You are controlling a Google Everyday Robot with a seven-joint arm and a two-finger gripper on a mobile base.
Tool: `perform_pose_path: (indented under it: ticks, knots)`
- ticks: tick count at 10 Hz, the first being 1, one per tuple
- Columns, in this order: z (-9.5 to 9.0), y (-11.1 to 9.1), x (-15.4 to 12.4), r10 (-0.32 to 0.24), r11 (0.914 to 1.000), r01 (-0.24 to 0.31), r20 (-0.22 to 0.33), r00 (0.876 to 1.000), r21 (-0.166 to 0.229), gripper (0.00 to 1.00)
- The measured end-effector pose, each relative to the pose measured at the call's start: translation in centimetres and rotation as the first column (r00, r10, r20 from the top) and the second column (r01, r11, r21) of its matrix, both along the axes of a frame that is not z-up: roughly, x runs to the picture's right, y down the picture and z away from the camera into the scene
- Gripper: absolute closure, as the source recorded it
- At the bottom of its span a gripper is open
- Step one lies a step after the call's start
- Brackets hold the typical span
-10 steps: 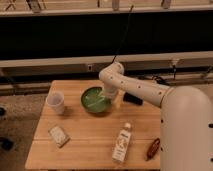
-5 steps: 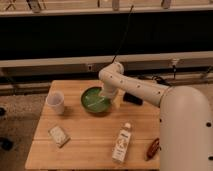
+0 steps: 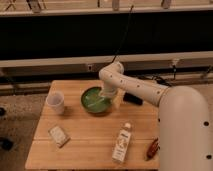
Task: Drag the ceramic bowl in a circle
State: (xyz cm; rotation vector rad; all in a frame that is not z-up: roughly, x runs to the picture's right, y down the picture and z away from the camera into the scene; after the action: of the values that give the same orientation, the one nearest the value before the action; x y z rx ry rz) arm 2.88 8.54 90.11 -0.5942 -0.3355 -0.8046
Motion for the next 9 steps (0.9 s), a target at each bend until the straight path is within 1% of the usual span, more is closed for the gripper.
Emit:
perform_pose_path:
  ticks: [6,7,9]
  knots:
    - [0.40,-0.23,-0.08,0.003,0.9999,-0.003,0.008,1.000,-0.012,0.20]
    - [0.50,-0.28,-0.22,0.005,0.9999,-0.005,0.009,1.000,-0.013,0.23]
    - [0.67,-0.32,-0.31,0.008,0.9999,-0.008,0.009,1.000,-0.014,0.38]
